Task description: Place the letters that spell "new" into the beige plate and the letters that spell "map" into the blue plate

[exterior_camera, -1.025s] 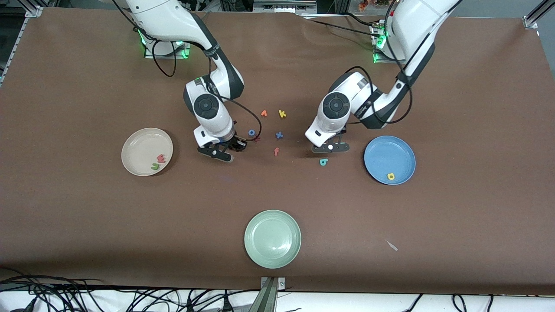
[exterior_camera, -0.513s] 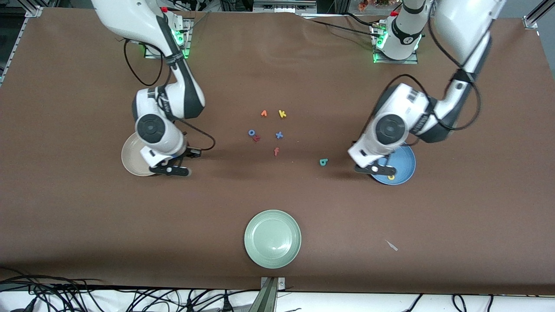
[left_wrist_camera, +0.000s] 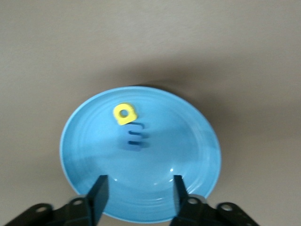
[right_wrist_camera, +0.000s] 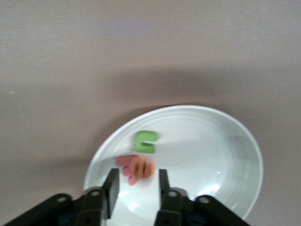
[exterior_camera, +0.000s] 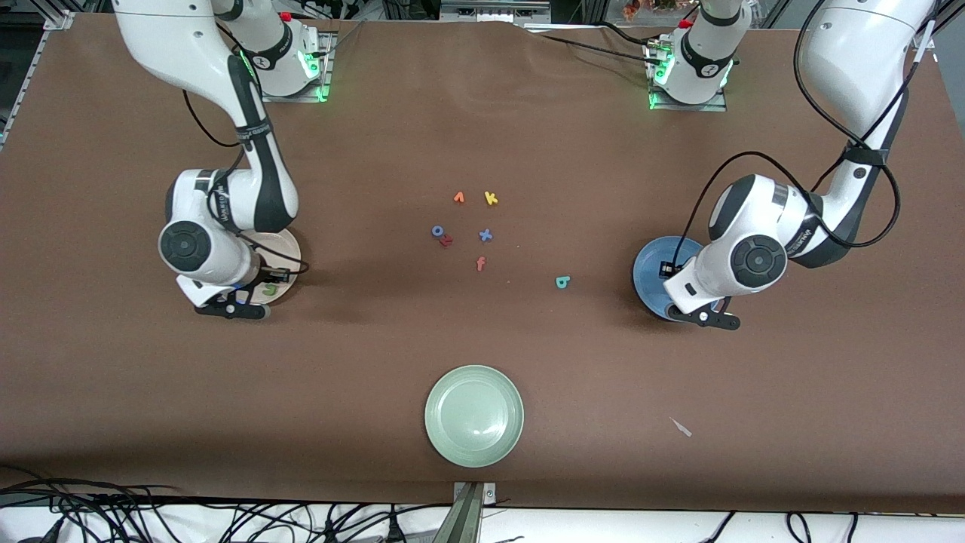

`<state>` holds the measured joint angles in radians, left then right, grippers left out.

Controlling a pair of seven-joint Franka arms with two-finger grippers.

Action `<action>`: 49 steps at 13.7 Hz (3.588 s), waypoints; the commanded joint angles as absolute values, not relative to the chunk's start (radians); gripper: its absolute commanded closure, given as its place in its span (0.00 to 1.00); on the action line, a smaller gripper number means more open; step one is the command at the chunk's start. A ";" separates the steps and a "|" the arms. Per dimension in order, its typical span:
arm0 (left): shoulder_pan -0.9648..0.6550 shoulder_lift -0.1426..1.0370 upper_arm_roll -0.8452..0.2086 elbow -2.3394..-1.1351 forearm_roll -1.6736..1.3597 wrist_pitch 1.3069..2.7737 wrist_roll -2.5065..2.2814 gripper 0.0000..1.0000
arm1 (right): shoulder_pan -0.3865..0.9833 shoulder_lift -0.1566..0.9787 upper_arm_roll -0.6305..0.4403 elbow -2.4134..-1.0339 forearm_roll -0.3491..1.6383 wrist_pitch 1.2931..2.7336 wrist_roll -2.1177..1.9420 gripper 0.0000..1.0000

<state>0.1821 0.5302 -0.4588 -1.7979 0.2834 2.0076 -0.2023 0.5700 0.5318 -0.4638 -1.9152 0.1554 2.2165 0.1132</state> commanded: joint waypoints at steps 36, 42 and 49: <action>-0.195 0.788 -0.410 -1.654 0.316 2.204 -0.485 0.66 | 0.239 0.072 -0.172 -1.636 0.057 1.549 -0.003 0.00; -0.152 0.758 -0.411 -1.652 0.316 2.189 -0.361 0.83 | 0.226 0.054 -0.129 -1.637 0.000 1.520 -0.003 0.00; 0.001 0.628 -0.413 -1.647 0.298 2.053 -0.093 0.81 | 0.204 0.067 -0.130 -1.612 0.005 1.513 0.029 0.00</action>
<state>-0.0684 0.6934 -0.4045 -1.6172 0.2910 2.1031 -0.2084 0.2117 0.0722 -0.1473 -1.6188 0.0164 1.5273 0.0040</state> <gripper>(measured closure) 0.705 0.000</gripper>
